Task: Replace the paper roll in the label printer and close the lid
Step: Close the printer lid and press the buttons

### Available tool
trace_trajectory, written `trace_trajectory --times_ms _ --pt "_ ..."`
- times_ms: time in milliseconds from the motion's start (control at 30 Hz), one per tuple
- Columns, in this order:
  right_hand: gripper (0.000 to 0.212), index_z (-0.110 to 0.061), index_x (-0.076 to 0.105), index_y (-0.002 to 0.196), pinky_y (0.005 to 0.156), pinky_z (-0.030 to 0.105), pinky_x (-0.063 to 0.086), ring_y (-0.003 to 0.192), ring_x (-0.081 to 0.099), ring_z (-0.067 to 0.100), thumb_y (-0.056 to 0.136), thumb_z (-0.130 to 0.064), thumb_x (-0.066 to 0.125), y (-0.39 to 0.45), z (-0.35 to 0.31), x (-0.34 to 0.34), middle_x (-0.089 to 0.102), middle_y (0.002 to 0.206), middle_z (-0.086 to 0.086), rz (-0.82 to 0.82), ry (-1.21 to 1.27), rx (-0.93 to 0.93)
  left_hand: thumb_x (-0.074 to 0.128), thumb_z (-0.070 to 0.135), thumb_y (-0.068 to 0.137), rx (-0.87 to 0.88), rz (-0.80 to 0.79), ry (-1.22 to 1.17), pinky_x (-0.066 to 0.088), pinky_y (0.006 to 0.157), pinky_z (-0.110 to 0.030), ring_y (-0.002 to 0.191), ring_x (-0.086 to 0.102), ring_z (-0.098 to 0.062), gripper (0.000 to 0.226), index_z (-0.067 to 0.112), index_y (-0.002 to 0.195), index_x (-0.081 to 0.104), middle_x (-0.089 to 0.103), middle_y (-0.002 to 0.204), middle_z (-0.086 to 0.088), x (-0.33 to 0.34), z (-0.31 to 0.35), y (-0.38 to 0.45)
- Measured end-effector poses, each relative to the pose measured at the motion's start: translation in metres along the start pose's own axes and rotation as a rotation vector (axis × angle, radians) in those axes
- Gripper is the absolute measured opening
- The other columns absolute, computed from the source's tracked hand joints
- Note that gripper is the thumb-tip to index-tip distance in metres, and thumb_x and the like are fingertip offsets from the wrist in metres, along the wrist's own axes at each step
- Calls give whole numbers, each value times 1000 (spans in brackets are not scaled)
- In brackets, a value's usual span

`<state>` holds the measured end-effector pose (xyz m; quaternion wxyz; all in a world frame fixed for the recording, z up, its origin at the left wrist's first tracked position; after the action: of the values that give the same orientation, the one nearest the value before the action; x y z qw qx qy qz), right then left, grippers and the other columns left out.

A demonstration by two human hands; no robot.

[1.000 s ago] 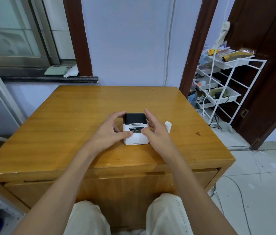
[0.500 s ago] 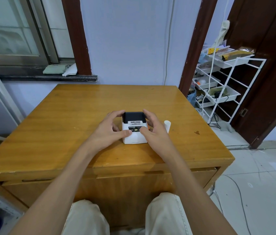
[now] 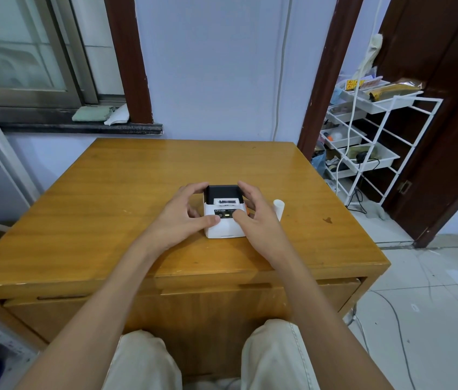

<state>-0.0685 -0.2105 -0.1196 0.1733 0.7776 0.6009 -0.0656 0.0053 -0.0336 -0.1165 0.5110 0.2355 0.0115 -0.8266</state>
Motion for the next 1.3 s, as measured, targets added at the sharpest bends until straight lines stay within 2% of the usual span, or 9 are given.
trace_trajectory --times_ms 167,400,533,633,733,900,1000,1167,1300 --pt "60 -34 43 156 107 21 44 135 50 -2 100 -15 57 -1 0 0 53 132 -37 1 6 -2 85 30 85 -7 -2 12 53 80 -20 82 64 -12 76 38 149 47 52 148 14 0 0 0" --pt "58 -31 45 155 96 13 45 129 50 -10 101 -12 57 -1 -1 -2 54 130 -34 8 13 -7 85 33 84 -15 -4 35 52 79 -19 81 65 -10 77 37 151 46 52 148 14 0 0 0" --pt "58 -33 45 154 105 22 46 135 51 -1 101 -15 58 -1 0 -2 56 134 -29 -4 12 -10 90 40 76 -31 -27 53 57 84 -28 90 70 -22 91 35 154 43 50 150 13 1 -1 0" --pt "58 -34 45 155 110 27 48 133 53 -2 101 -15 57 -2 -1 -2 58 136 -26 -19 1 -17 94 40 70 -26 -35 90 57 77 -25 86 71 -18 100 34 155 40 49 150 14 3 0 0" --pt "58 -38 42 156 115 34 48 135 52 -2 103 -17 56 -2 0 -1 58 143 -21 -42 -12 -26 94 38 71 -27 -10 103 57 79 -24 89 71 -17 99 34 156 41 52 148 16 1 3 -1" --pt "56 -35 40 158 120 39 45 140 50 3 106 -23 56 -2 -2 1 54 153 -14 -46 -55 -43 92 37 73 -57 48 106 50 85 -17 104 67 -11 96 32 157 44 64 127 23 -2 1 -3" --pt "55 -33 40 159 121 41 43 143 48 6 107 -26 56 -4 -5 1 51 156 -13 -37 -79 -46 88 40 79 -59 49 172 46 85 -13 107 65 -6 92 32 158 41 68 114 18 1 3 -8" --pt "54 -33 42 158 119 41 45 141 51 7 106 -31 58 -7 -8 1 55 153 -11 -12 -106 -22 67 74 71 -67 30 318 52 103 -37 116 65 -8 103 34 160 37 68 134 14 3 9 -18" --pt "54 -32 44 156 115 43 49 133 58 8 104 -39 59 -12 -7 1 60 146 -12 6 -109 -8 61 76 70 -57 55 357 53 102 -42 118 67 -10 98 29 155 44 69 137 9 2 16 -28"
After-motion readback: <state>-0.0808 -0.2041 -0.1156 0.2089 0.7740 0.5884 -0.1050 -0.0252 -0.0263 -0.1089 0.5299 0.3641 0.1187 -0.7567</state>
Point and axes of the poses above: each hand's wrist, its own y-axis towards the middle knuckle, its own x-axis out of the palm, z = x × y, the point moved 7 cm from there along y, towards the middle knuckle
